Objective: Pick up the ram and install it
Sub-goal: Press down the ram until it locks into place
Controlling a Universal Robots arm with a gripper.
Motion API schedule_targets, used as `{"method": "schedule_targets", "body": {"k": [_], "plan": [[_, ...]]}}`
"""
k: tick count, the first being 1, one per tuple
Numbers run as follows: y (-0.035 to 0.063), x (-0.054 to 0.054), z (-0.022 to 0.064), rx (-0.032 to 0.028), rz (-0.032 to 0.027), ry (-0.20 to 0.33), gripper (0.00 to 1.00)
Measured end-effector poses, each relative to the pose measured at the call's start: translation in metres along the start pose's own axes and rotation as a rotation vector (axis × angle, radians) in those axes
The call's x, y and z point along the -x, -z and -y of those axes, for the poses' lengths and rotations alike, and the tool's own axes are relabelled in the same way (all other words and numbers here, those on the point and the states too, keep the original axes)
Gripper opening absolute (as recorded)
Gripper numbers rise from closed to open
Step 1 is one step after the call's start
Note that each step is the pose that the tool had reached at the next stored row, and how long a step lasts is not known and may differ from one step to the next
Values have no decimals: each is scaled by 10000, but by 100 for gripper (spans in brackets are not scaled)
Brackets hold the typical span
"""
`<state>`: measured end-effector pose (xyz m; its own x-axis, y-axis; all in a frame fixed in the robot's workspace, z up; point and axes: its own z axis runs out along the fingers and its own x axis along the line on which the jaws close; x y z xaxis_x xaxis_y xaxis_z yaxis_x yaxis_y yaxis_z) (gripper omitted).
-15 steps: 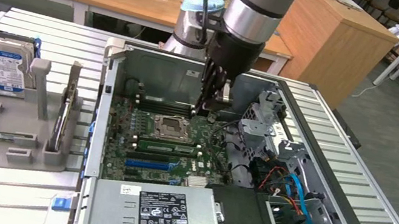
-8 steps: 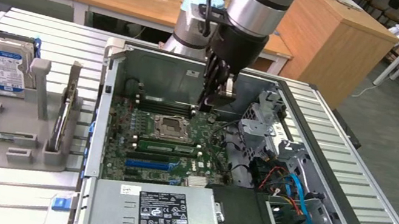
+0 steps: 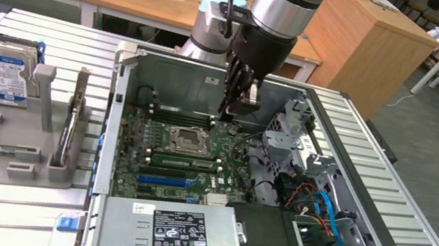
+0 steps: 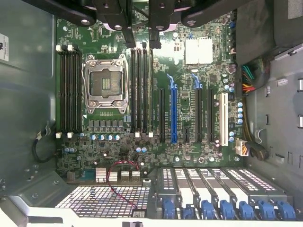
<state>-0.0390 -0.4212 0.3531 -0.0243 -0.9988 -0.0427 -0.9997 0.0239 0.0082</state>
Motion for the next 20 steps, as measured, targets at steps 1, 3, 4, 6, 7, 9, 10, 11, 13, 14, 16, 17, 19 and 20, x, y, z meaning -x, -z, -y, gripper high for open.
{"method": "schedule_targets", "body": {"k": [1,3,4,6,7,9,10,11,13,14,16,17,19,20], "plan": [[0,0,0,1,0,0,25],[0,0,0,0,0,0,25],[0,0,0,0,0,0,25],[0,0,0,0,0,0,25],[0,0,0,0,0,1,25],[0,0,0,0,0,0,23],[0,0,0,0,0,0,17],[0,0,0,-1,0,0,11],[0,0,0,0,1,0,11],[0,0,0,0,0,0,11],[0,0,0,0,0,-1,11],[0,0,0,-1,0,0,11],[0,0,0,0,0,0,11],[0,0,0,-1,0,0,11]]}}
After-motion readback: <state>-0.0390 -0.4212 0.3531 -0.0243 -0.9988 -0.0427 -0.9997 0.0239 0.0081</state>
